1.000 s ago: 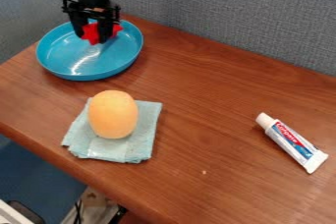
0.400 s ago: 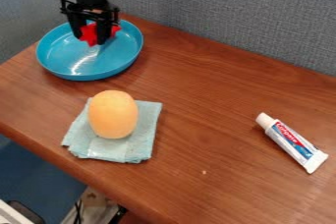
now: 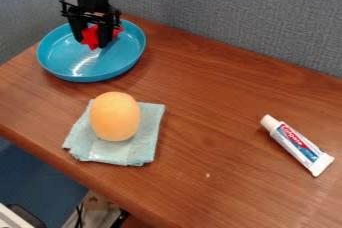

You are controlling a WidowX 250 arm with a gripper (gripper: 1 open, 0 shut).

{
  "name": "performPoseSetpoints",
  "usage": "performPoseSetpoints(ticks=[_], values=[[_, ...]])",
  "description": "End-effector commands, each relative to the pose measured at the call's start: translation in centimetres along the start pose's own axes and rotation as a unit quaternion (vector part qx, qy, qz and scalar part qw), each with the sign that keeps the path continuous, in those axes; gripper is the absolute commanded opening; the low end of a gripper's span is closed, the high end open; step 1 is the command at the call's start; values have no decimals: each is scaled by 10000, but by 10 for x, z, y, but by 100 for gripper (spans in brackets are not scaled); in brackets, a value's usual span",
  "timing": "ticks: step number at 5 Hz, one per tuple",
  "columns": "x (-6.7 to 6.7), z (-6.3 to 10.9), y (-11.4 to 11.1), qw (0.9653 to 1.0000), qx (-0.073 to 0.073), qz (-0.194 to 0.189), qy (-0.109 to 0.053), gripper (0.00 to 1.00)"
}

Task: Put the red object on the blue plate

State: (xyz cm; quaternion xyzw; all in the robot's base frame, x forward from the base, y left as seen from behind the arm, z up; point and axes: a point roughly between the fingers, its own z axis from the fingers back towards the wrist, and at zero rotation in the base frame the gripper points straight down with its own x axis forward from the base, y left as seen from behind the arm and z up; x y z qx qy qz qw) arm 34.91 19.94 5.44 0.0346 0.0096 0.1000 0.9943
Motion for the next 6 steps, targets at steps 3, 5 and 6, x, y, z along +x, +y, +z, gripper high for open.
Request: performPoseSetpoints(ticks=[3, 5, 6], values=[[-4, 40, -1, 9994, 21, -156, -299, 100], [-9, 62, -8, 9984, -72, -305, -480, 100], [-11, 70, -10, 9979, -82, -354, -544, 100]])
